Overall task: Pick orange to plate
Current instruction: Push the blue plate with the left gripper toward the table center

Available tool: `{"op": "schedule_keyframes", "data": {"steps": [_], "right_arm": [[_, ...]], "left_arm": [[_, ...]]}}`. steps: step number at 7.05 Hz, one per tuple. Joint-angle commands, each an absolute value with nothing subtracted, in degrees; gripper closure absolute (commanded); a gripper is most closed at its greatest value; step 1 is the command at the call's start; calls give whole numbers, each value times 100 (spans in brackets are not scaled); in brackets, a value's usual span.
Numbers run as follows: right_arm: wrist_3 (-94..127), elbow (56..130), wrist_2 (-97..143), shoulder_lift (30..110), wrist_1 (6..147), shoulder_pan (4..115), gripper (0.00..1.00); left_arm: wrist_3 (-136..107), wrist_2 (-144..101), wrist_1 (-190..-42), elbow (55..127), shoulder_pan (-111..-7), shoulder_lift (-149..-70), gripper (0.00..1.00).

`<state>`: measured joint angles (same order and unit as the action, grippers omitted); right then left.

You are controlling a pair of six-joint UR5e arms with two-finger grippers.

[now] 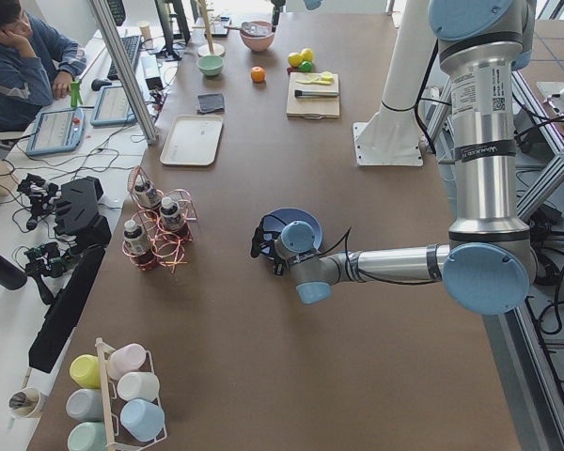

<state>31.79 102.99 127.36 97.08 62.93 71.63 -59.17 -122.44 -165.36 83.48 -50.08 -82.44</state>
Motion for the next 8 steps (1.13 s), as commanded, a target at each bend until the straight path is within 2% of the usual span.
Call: {"op": "schedule_keyframes", "data": {"steps": [1, 2, 3, 6, 8], "right_arm": [[3182, 10301, 12744, 9703, 6293, 7163, 0], [3182, 10301, 12744, 9703, 6293, 7163, 0], [3173, 10301, 12744, 9703, 6293, 7163, 0], [3173, 10345, 12744, 9703, 6293, 7163, 0], [3173, 10388, 12744, 9712, 6293, 7163, 0]], "left_arm": [[-5915, -12234, -16532, 8341, -4913, -8253, 62], [-5924, -12226, -16541, 8358, -4913, -8253, 87], [-5959, -12234, -16558, 8411, -4922, -8253, 100], [-6708, -12542, -16428, 9077, -5114, -8471, 100], [-7549, -12463, -15852, 9114, -5037, -9478, 100]]}}
